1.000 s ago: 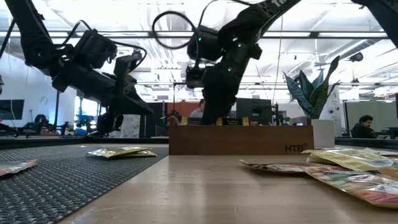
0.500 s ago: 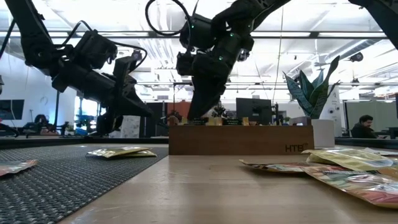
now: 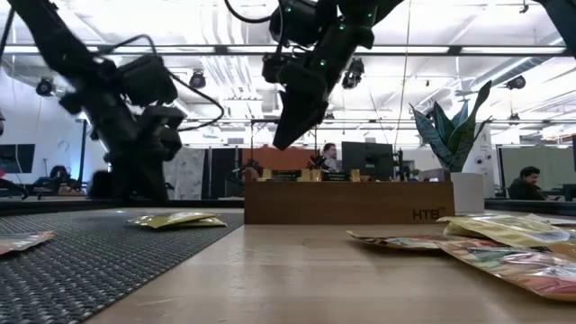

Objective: Pick & Place Tea
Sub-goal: Put the yellow tea bag into the middle section of the wooden organizer

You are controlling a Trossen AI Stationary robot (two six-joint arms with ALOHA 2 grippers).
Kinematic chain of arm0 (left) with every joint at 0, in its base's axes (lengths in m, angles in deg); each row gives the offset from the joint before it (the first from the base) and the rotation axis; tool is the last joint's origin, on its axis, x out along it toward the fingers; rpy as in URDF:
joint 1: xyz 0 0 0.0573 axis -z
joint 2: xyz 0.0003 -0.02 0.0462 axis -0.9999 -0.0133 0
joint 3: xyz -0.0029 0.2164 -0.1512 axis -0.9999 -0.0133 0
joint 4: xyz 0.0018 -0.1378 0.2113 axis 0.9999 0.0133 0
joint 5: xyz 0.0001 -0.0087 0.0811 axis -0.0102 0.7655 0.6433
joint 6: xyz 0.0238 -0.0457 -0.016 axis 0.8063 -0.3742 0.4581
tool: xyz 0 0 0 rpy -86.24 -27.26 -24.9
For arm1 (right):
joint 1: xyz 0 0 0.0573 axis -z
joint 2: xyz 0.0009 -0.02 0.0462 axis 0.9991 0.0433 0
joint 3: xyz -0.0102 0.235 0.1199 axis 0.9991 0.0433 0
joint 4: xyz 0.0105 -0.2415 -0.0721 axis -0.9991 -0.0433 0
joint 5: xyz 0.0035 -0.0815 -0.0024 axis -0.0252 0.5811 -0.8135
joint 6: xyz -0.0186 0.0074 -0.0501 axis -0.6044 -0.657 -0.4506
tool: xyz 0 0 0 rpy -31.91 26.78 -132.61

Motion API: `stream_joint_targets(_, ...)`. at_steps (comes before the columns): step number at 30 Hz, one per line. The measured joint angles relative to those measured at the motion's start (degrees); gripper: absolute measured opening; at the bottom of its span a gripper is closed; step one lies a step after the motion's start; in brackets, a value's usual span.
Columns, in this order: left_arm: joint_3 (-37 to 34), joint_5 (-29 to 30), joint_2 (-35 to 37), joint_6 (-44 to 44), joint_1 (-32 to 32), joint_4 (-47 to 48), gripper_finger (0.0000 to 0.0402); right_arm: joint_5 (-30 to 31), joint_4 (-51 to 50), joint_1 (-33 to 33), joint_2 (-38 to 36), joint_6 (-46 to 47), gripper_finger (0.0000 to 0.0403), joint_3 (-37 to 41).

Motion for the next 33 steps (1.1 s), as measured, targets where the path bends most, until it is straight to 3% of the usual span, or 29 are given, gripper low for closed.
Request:
stream_joint_targets(3, 3.84, 5.40, 2.72, 1.05, 1.99, 11.05, 0.0001, 0.02, -0.53, -0.02, 0.00, 1.44, 0.0190, 0.12)
stream_joint_targets(7, 7.12, 12.85, 5.19, -1.08, 4.17, 18.17, 0.0002, 0.06, -1.09, -0.06, 0.00, 2.91, 0.0195, 0.73)
stream_joint_targets(10, 7.07, 13.81, 4.86, -6.66, 4.25, 17.87, 0.0021, 0.06, -1.32, -0.06, 0.00, 1.53, 0.0198, 0.81)
stream_joint_targets(14, 6.07, 13.65, 1.55, -16.07, 4.24, 16.01, 0.0077, 0.04, -1.64, 0.04, 0.00, -0.90, 0.0199, 1.09)
stream_joint_targets(19, 6.21, 12.76, -2.55, -18.89, 4.29, 8.76, 0.0128, 0.02, -2.69, 0.05, -0.04, -1.44, 0.0199, 1.16)
stream_joint_targets(22, 6.37, 12.74, -4.05, -18.98, 4.33, 5.07, 0.0134, -0.33, -3.10, 0.02, -0.04, -1.91, 0.0199, 1.51)
stream_joint_targets(33, 6.70, 12.70, -5.01, -20.07, 4.64, 6.63, 0.0135, -1.14, -3.20, 0.02, -0.04, -1.70, 0.0199, 2.95)
